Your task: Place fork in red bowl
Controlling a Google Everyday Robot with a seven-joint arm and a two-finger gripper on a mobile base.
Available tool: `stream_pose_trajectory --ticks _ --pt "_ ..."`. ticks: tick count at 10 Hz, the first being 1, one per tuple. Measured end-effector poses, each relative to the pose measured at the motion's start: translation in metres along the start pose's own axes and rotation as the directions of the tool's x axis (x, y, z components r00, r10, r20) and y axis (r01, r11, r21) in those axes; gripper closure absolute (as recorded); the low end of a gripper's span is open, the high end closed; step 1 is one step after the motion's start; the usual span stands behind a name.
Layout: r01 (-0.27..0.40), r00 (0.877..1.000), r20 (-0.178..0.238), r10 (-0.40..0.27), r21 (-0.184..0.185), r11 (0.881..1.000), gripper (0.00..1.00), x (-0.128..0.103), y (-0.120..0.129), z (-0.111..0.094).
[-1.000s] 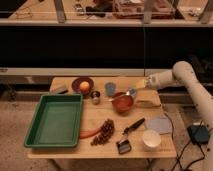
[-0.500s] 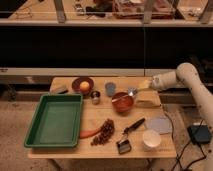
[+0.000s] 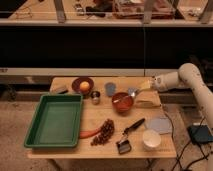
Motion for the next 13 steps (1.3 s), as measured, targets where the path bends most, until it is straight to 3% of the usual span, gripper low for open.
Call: stream_pose_trajectory --ticks 1,2,13 --pt "0.002 1.0 0.003 -0.002 0.001 1.0 0.7 -0.0005 -0.0003 0.001" --pt "0.004 1.0 0.004 -0.004 0.001 1.0 0.69 -0.0001 -0.0011 0.0017" --pt "0.004 1.0 0.003 -0.004 0.001 1.0 0.69 0.0 -0.001 0.0017"
